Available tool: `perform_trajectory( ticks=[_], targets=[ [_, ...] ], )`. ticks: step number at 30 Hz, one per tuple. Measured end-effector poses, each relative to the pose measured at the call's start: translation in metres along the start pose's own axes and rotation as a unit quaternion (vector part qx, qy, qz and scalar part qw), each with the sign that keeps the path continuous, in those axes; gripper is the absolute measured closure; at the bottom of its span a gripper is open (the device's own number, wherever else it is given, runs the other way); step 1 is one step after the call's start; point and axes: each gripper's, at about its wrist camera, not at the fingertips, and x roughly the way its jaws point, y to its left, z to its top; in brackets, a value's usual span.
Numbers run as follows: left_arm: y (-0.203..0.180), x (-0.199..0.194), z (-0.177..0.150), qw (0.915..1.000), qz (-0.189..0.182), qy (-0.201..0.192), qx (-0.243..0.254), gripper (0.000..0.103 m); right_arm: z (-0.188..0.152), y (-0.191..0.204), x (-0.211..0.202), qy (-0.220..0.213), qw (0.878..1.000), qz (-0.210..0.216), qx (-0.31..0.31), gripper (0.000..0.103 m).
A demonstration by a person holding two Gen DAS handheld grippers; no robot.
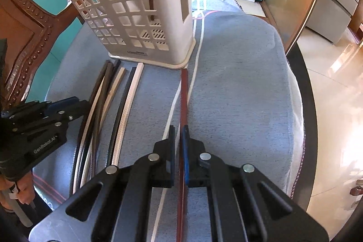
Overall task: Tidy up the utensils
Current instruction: 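Grasp another dark red chopstick with the right tool while the left tool grasps a dark brown chopstick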
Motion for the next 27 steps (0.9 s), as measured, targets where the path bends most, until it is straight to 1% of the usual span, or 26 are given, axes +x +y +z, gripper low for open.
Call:
perform_trajectory(
  ticks=[3, 4, 6, 9, 12, 15, 17, 20, 24, 27],
  targets=[
    [0.000, 0.003, 0.009, 1.0000, 0.003, 0.004, -0.002, 0.082, -0.002, -0.003, -0.001, -0.002, 1.000, -0.002, 0.005, 0.095],
    [0.004, 0.000, 0.010, 1.0000, -0.001, 0.002, -0.004, 0.082, -0.001, -0.004, -0.002, -0.004, 1.000, -0.001, 0.006, 0.092],
    [0.009, -0.004, 0.014, 0.9998, -0.015, -0.007, -0.013, 0.082, 0.002, -0.006, -0.001, -0.009, 1.000, 0.000, 0.010, 0.090],
    [0.013, -0.003, 0.024, 0.9992, -0.026, -0.014, -0.028, 0.081, 0.007, -0.002, 0.002, -0.012, 1.000, 0.001, 0.007, 0.089],
    [0.011, 0.008, 0.039, 0.9991, -0.009, -0.016, -0.037, 0.081, 0.009, 0.006, 0.007, -0.012, 1.000, -0.007, 0.002, 0.088],
    [0.012, 0.023, 0.049, 0.9989, 0.006, -0.007, -0.046, 0.082, 0.012, 0.010, 0.009, -0.017, 1.000, -0.021, -0.004, 0.087],
    [0.008, 0.026, 0.054, 0.9989, 0.025, -0.013, -0.038, 0.081, 0.013, 0.012, 0.011, -0.017, 1.000, -0.026, -0.001, 0.085],
    [0.003, 0.028, 0.057, 0.9986, 0.043, -0.015, -0.027, 0.081, 0.013, 0.012, 0.016, -0.013, 0.999, -0.038, 0.001, 0.083],
    [0.000, 0.028, 0.059, 0.9985, 0.047, -0.016, -0.024, 0.081, 0.014, 0.010, 0.020, -0.011, 0.999, -0.045, 0.002, 0.081],
    [0.004, 0.031, 0.065, 0.9984, 0.048, -0.016, -0.023, 0.081, 0.015, 0.008, 0.021, -0.013, 0.999, -0.044, 0.003, 0.077]
  ],
)
